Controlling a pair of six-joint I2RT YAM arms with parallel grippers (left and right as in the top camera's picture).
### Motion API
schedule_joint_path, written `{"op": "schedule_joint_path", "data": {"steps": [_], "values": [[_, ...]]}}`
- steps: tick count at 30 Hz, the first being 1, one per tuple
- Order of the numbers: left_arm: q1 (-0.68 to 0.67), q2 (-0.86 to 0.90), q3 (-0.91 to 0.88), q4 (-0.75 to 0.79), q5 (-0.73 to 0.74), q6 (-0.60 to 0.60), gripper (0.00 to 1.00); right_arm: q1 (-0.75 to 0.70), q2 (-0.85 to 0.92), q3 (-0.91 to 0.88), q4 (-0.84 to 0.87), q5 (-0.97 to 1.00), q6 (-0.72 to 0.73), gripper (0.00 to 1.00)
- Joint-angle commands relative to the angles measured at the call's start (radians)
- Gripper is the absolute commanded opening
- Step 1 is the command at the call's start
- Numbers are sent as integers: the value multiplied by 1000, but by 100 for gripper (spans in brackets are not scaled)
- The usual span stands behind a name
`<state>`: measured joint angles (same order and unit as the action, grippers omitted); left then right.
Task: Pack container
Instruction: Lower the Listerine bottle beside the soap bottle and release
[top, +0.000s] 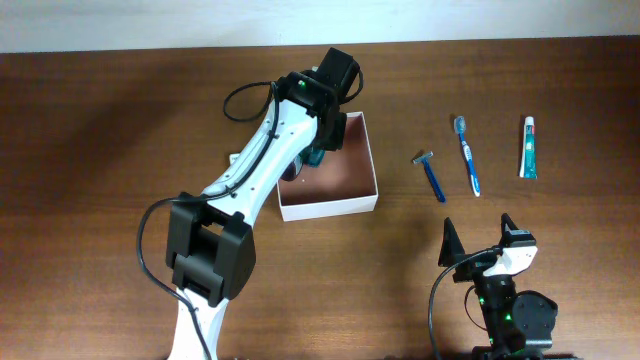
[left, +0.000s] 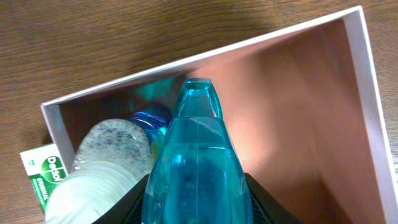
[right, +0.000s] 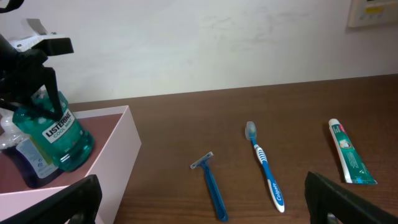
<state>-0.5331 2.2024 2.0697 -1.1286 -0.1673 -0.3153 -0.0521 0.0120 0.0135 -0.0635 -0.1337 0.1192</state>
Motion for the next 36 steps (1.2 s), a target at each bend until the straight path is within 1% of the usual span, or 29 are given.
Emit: {"op": "schedule_joint_path", "data": {"steps": [1, 2, 4, 6, 12, 16, 22, 26, 28, 30, 31, 32, 35, 36], "values": [[14, 2, 5, 7, -39, -5, 47, -8, -8, -8, -1, -13, -7, 99], [17, 2, 5, 7, -39, -6, 50, -8, -8, -8, -1, -13, -7, 99], [20, 2, 5, 7, -39, -5, 50, -8, -8, -8, -1, -13, -7, 99], [22, 2, 5, 7, -39, -5, 57, -8, -8, -8, -1, -13, -7, 99], [22, 2, 5, 15, -39, -5, 57, -8, -8, -8, -1, -13, -7, 99], [22, 2, 31, 29, -39, 42, 57, -8, -8, -8, -1, -13, -7, 99], [22, 1, 148, 15, -39, 48, 57, -8, -8, -8, -1, -13, -7, 99], [22, -2, 294, -59, -39, 79, 58, -8, -8, -8, -1, -13, -7, 99], [24, -6, 375, -105, -39, 79, 67, -8, -8, -8, -1, -13, -7, 99], [28, -11, 465, -161, -39, 81, 81, -8, -8, -8, -1, -13, -7, 99], [32, -14, 510, -190, -39, 82, 93, -8, -8, -8, -1, -13, -7, 98], [38, -18, 552, -219, -39, 86, 99, -8, -8, -8, -1, -13, -7, 99], [68, -37, 650, -311, -40, 87, 99, -8, -8, -8, -1, -13, -7, 99], [80, -43, 672, -343, -39, 108, 99, -8, -8, -8, -1, -13, -7, 98]]}}
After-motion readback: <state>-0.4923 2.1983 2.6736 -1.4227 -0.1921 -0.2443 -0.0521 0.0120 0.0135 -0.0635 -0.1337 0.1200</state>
